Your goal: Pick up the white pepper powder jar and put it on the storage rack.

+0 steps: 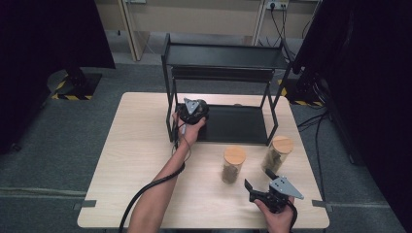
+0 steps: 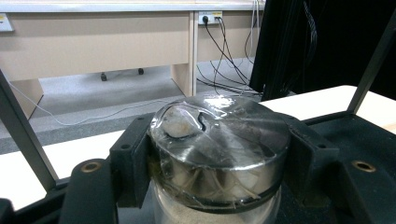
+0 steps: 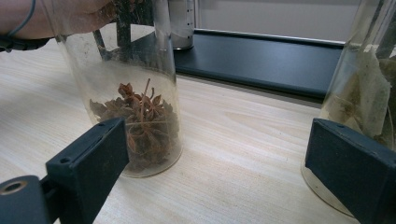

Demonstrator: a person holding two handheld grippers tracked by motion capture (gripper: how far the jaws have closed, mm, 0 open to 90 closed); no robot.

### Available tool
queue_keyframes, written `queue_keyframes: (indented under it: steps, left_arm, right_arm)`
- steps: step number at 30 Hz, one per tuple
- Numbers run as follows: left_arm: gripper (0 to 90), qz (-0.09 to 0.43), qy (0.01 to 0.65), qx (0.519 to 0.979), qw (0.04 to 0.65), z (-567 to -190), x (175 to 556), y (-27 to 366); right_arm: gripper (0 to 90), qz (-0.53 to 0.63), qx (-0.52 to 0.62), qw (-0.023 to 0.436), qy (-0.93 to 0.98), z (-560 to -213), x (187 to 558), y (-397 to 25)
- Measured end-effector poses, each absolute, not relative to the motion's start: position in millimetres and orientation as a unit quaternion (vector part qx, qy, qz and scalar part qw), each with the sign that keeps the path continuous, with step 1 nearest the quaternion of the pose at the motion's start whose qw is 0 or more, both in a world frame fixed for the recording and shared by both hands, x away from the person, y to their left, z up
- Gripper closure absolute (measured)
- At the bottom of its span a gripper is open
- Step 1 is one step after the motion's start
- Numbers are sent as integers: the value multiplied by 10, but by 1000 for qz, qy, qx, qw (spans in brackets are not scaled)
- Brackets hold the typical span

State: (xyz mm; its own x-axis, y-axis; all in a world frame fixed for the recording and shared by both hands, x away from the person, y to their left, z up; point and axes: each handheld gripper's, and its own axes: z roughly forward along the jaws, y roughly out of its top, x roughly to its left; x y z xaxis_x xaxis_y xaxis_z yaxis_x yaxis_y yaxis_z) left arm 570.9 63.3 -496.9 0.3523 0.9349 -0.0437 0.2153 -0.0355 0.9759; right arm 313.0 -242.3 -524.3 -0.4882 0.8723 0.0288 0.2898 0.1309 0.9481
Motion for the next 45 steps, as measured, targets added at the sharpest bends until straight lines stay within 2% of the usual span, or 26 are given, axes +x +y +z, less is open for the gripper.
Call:
queue_keyframes:
  steps: [11, 16, 20, 45]
  left_arm:
    - [318, 337, 455, 634, 527, -4958, 5683, 652]
    - [210, 333, 463, 627, 531, -4928, 5663, 665]
    - [170, 335, 460, 628, 532, -4898, 5628, 664]
    - [132, 334, 442, 633, 541, -4690, 5233, 725]
  right_arm:
    - [64, 509, 415, 288, 697, -5243, 3124, -2417]
    - [64, 508, 415, 288, 698, -5243, 3124, -2413]
    - [64, 508, 414, 288, 699, -5243, 3125, -2412]
    - [64, 505, 414, 290, 700, -5243, 3121, -2401]
